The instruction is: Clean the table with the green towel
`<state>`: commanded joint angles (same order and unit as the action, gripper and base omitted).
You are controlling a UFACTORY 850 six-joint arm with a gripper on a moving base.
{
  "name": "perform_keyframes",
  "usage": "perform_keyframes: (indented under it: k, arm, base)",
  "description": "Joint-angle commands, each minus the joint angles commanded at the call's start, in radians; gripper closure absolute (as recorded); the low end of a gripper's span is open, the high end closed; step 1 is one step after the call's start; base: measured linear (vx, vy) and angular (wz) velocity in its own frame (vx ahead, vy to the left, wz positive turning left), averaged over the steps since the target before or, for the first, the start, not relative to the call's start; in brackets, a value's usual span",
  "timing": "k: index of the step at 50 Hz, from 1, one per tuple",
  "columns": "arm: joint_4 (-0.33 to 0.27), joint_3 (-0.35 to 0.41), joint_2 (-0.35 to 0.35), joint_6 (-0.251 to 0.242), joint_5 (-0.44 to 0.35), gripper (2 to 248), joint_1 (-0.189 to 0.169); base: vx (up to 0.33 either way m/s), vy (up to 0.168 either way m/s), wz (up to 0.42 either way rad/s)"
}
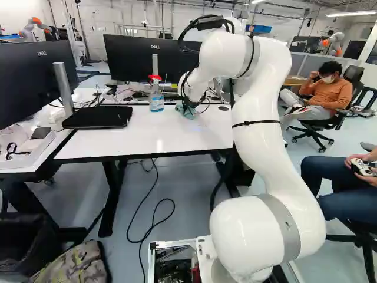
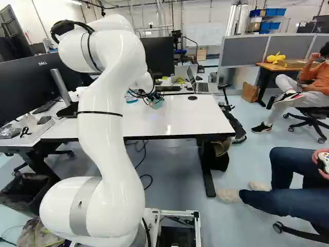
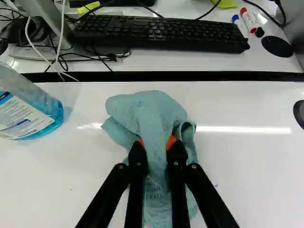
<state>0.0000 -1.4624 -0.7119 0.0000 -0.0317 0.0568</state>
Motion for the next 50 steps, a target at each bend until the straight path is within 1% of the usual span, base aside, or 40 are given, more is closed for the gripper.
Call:
perform_keyframes:
  k: [22,40,50]
  arm:
    - [0.000,-0.006,-0.004,0.000,0.000,194,0.052]
    - [0.000,0.001,0.019,0.000,0.002,194,0.052]
    - [0.000,0.006,0.041,0.000,0.026,194,0.052]
  base:
    - [0.000,0.000,0.000]
    - [0.000,0.000,0.000]
    - [0.000,0.000,0.000]
